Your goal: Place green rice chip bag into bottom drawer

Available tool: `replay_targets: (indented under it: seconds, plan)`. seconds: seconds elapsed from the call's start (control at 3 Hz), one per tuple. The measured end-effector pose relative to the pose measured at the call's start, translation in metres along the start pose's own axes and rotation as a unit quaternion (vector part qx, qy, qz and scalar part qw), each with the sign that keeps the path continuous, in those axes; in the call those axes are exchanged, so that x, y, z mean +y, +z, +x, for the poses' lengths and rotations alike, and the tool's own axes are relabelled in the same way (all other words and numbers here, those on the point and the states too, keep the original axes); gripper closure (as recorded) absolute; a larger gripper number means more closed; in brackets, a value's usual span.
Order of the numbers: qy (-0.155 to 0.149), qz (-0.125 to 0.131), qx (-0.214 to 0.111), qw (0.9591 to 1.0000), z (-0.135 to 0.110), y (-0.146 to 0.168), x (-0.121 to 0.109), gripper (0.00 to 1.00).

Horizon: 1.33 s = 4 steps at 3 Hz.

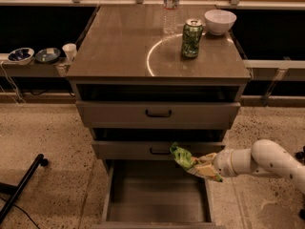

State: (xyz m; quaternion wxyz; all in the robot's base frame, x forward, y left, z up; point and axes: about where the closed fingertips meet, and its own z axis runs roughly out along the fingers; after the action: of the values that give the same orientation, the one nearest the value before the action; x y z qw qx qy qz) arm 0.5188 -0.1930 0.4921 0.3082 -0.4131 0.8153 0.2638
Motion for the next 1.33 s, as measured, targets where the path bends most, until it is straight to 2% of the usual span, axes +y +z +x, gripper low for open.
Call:
replay_targets:
  seconds: [0.33, 0.67, 1.0, 1.33]
  plan:
    - [0.015, -0.021, -0.025, 0.9994, 0.055, 0.047, -0.023, 1.00]
    - [0.038, -0.054, -0.042, 0.9969, 0.109, 0.103, -0.035, 1.00]
    - [0.079, -0.087, -0.049, 0.9918, 0.172, 0.163, -0.021, 1.00]
    - [0.107, -0.085, -0.066, 0.9885, 0.211, 0.206, -0.010, 1.00]
